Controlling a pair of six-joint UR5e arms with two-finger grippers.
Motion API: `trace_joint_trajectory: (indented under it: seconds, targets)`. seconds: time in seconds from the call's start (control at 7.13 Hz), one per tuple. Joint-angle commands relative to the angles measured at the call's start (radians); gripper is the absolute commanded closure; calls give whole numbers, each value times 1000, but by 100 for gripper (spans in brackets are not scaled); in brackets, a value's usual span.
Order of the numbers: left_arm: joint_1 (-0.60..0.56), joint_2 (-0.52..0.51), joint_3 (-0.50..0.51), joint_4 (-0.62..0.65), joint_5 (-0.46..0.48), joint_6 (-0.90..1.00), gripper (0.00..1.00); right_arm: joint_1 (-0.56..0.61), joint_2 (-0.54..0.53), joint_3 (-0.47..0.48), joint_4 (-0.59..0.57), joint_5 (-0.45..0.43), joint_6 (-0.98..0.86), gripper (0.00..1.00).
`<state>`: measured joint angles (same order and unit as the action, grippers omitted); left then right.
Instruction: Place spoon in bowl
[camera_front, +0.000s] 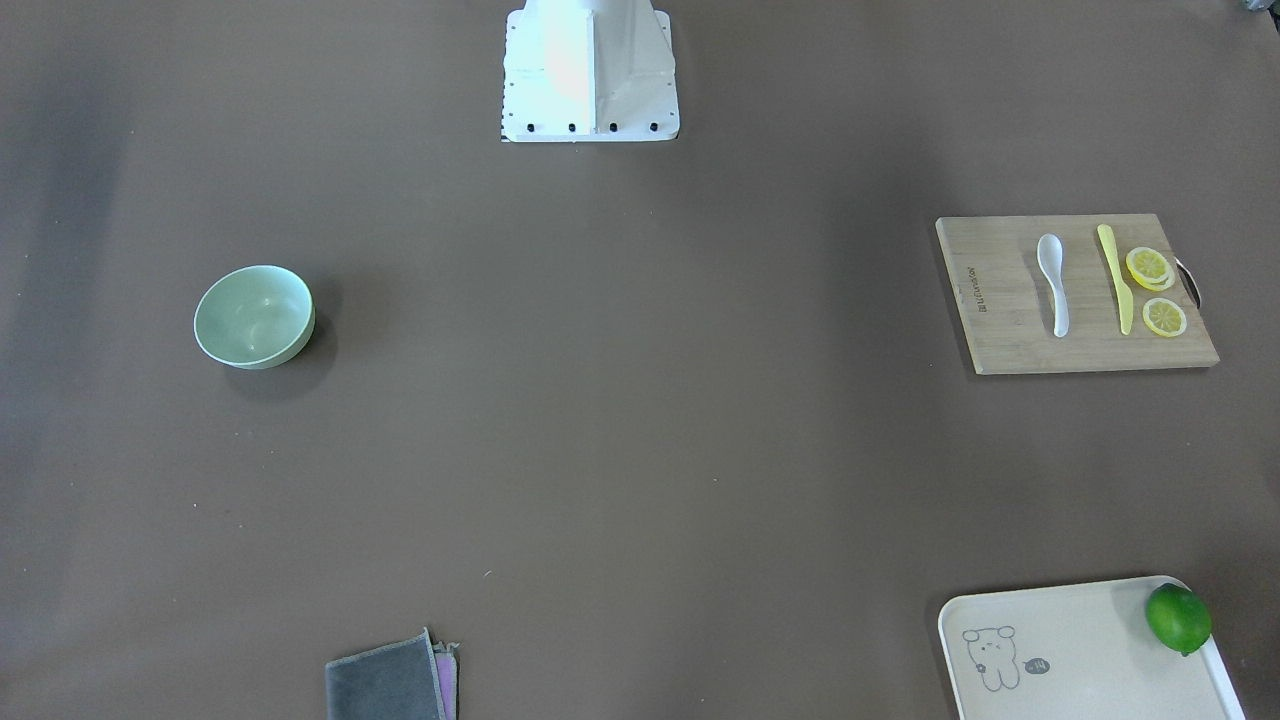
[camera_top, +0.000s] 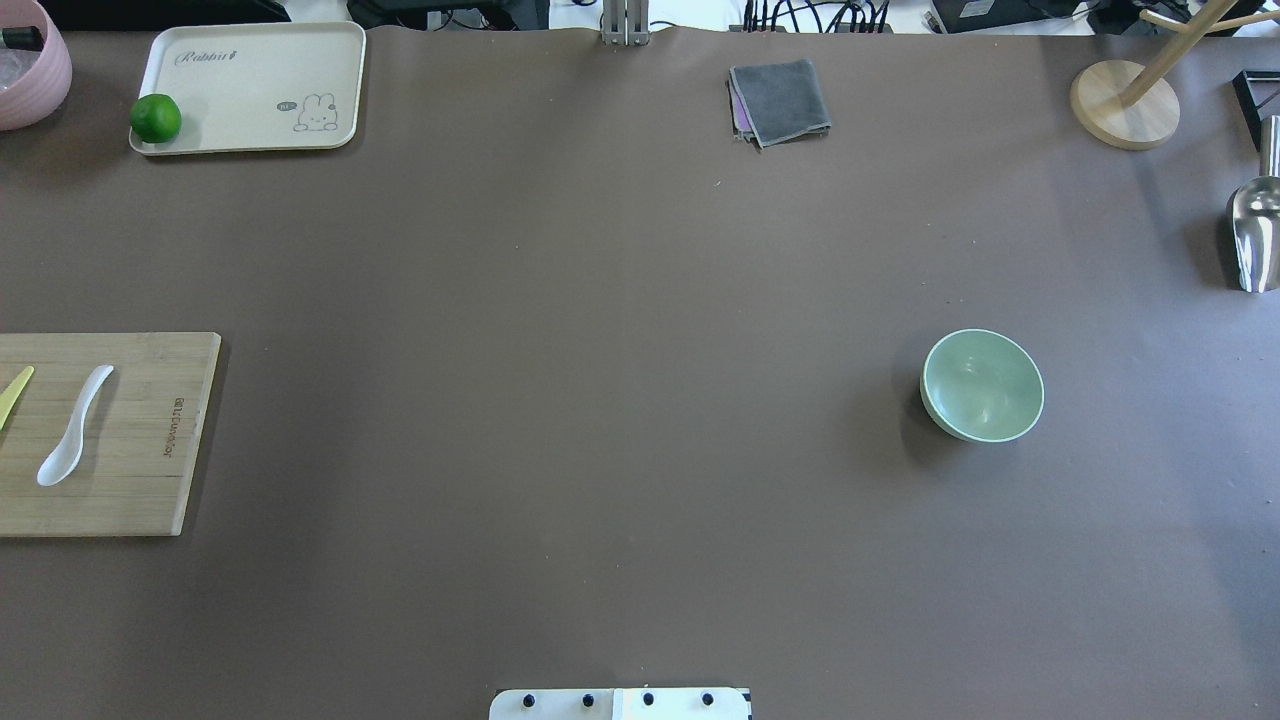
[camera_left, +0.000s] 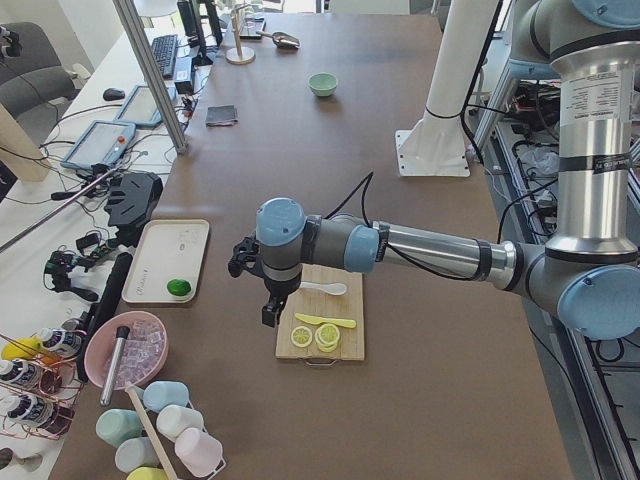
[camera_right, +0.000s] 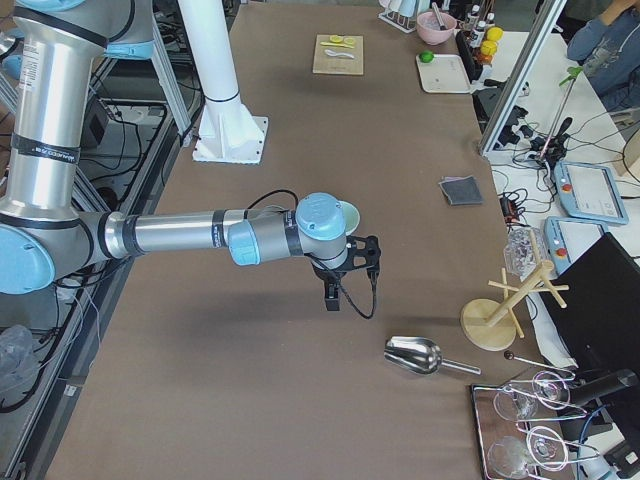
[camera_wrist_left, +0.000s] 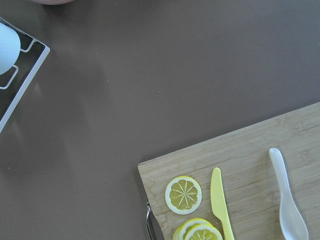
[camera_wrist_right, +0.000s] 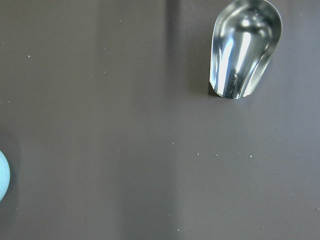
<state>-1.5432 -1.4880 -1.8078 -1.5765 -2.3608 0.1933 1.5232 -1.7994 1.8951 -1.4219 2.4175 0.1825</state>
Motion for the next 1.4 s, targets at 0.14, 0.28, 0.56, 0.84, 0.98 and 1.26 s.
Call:
trace_joint_trajectory:
  seconds: [0.14,0.28,0.56,0.84,0.98,1.26]
  targets:
    - [0,3,2,-4,0,-8,2,0,-1,-1,0,2,0,0]
    - [0,5,1,-2,0,-8,2,0,-1,-1,0,9,0,0]
    - [0,5,-2,-2,-1,-8,2,0,-1,-2,0,11,0,0]
    - [-1,3,-4,-4,-2,-9,2,-3,0,-2,0,8,2,0]
    - [0,3,-4,-5,0,-6,2,-3,0,-1,1,8,3,0]
    - [0,6,-10,-29,-3,0,2,-18,3,6,3,44,38,0]
